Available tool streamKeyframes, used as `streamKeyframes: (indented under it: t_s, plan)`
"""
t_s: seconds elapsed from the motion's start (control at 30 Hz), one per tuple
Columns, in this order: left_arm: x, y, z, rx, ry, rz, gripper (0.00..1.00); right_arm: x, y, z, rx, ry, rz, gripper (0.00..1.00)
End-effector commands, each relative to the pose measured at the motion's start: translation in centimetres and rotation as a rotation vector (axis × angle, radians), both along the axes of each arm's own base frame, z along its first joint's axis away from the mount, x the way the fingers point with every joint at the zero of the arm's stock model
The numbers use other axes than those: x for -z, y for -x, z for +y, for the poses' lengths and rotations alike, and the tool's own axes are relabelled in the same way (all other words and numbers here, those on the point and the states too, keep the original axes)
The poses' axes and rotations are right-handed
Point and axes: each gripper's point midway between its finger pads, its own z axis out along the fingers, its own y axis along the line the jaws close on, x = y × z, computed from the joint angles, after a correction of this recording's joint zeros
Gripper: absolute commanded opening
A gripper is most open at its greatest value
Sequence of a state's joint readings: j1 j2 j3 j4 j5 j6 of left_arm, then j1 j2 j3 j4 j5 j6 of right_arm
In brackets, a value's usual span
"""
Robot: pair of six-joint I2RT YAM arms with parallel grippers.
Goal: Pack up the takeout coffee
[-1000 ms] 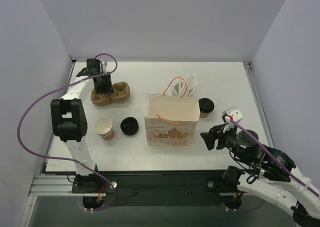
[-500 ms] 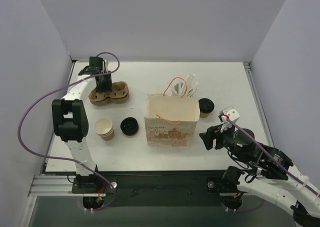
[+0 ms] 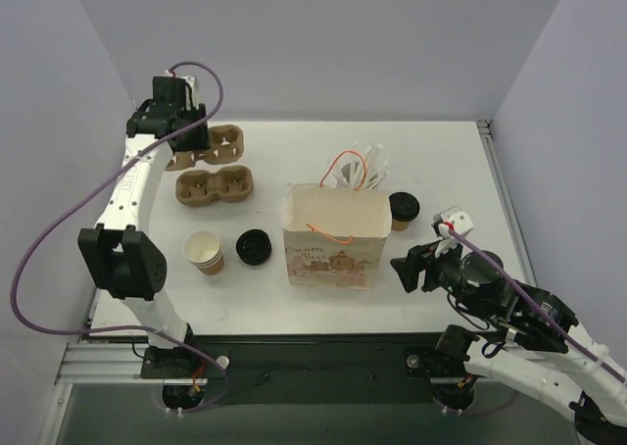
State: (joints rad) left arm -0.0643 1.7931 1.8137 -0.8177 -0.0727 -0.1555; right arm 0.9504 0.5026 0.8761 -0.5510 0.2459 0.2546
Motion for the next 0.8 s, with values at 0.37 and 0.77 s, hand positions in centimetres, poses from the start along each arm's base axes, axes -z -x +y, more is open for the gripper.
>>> streamKeyframes:
  t_s: [0.37, 0.77]
  plan:
    - [-20.1, 15.1, -19.7, 0.432, 0.288, -0.292, 0.4, 0.2, 0.6, -1.6, 0.086, -0.071, 0.034, 0.6]
    - [-21.7, 24.1, -27.3, 0.658, 0.534, -0.232, 0.39, -1.4, -0.3, -2.9, 0.248, -0.199, 0.041, 0.59]
